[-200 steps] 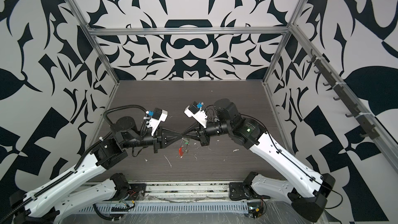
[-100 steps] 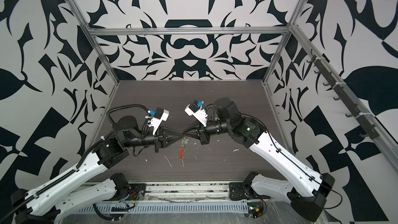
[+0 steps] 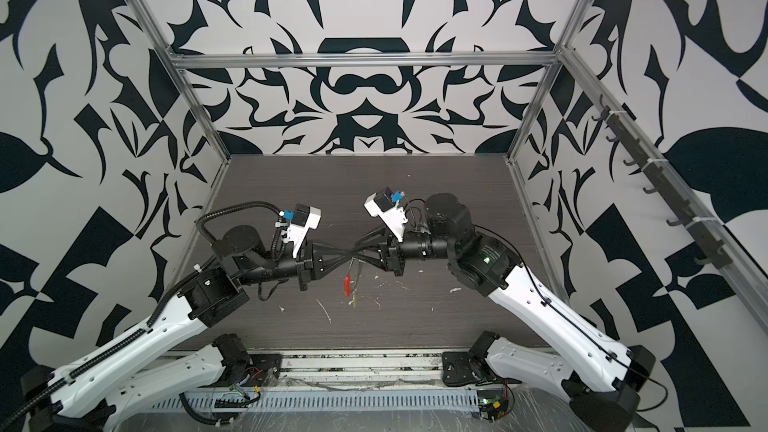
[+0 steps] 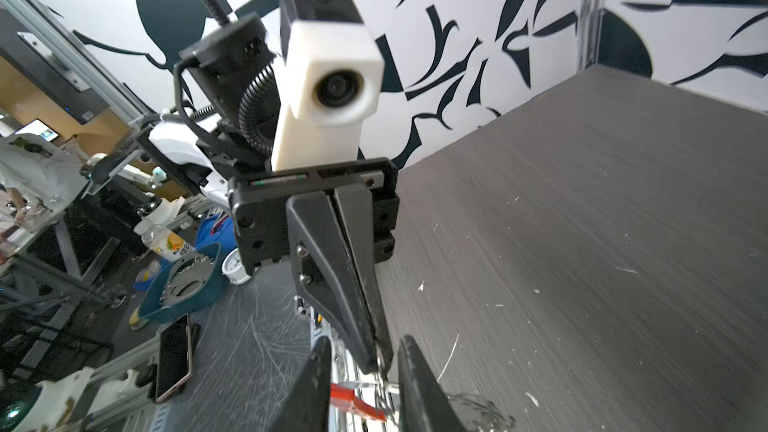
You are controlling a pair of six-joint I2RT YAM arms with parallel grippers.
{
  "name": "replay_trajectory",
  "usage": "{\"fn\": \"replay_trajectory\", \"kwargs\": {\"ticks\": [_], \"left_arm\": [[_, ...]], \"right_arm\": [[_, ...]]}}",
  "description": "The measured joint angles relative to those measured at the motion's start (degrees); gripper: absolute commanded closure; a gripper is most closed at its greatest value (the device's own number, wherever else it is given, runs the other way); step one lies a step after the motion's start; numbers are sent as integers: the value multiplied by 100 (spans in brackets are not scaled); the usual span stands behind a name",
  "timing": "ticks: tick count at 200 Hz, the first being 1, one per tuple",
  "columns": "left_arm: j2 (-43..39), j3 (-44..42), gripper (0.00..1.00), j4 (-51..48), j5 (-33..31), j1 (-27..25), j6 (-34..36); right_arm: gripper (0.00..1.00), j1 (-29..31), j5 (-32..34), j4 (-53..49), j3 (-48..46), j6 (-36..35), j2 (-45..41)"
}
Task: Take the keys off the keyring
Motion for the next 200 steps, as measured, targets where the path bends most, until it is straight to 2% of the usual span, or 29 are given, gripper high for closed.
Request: {"fn": "replay_trajectory", "kwargs": {"ticks": [48,79,136,200], "left_arm": [[-315,-420,100,645,-520,0,-42],[-413,-531,100,1003,-682,0,-68],[-415,-564,100,1434,-680,0,-153],[-437,-699,100,1517,-645,-2,-192]], "right_arm": [[61,11,951,1259,-815,656,-575],[58,9,1196,1491,-1043,785,-597],[53,11,632,2426,-1298,817,-463],[50,50,20,2822,-1298,800,-199]]}}
